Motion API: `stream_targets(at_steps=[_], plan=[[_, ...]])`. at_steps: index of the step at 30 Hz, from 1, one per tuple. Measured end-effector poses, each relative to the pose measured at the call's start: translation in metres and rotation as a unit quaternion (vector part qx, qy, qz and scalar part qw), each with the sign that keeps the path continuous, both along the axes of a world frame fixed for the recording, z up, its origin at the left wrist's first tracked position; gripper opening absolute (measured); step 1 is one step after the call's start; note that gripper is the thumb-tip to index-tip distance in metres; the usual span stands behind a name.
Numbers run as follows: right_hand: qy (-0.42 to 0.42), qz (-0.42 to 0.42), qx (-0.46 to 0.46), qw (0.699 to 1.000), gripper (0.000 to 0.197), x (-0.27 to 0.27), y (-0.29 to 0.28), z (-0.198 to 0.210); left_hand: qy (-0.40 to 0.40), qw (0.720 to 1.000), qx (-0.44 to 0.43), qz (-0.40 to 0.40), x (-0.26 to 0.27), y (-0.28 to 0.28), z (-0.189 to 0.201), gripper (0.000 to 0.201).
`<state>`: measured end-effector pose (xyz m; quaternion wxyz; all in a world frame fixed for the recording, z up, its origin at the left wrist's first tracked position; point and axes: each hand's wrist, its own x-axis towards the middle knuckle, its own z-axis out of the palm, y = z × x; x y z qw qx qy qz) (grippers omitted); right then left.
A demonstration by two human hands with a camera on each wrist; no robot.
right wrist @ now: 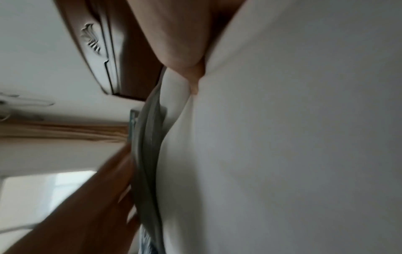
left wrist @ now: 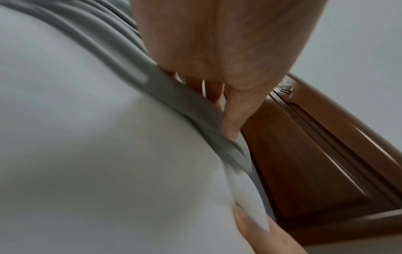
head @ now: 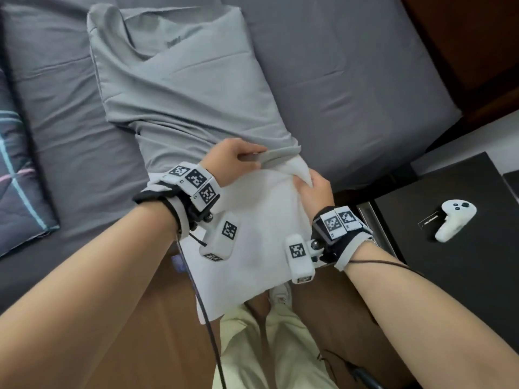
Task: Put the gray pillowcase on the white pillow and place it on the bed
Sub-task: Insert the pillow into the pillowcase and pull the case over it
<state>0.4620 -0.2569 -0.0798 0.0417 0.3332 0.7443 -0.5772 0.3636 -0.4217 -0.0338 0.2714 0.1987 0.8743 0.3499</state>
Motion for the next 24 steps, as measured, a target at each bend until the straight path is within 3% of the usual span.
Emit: stream_targets(at_steps=[5,8,11,14,16,20,24], plan=[[-0.081,0.007,0.087,0.993,0.028,-0.003,0.027,-0.023,0.033,0.984,-0.049,0.166,0.008,-0.056,-0.030,0.054],[-0.126,0.045,0.117,0.984,0.058,0.008,0.014,-0.033,0.068,0.968,-0.106,0.218,0.015,-0.085,-0.050,0.055],[-0.087,0.149,0.256,0.951,0.087,0.026,-0.021,-0.024,0.096,0.953,-0.128,0.257,0.012,-0.104,-0.061,0.057],[-0.035,0.281,0.311,0.907,0.092,0.033,-0.059,-0.020,0.103,0.946,-0.127,0.281,0.007,-0.117,-0.068,0.052],[-0.035,0.319,0.321,0.891,0.097,0.030,-0.076,-0.023,0.100,0.944,-0.125,0.290,0.004,-0.122,-0.072,0.050],[-0.094,0.276,0.325,0.900,0.114,0.014,-0.083,-0.030,0.097,0.941,-0.136,0.293,-0.003,-0.132,-0.081,0.053],[-0.146,0.183,0.326,0.916,0.128,0.001,-0.074,-0.039,0.101,0.941,-0.142,0.289,-0.009,-0.137,-0.086,0.030]])
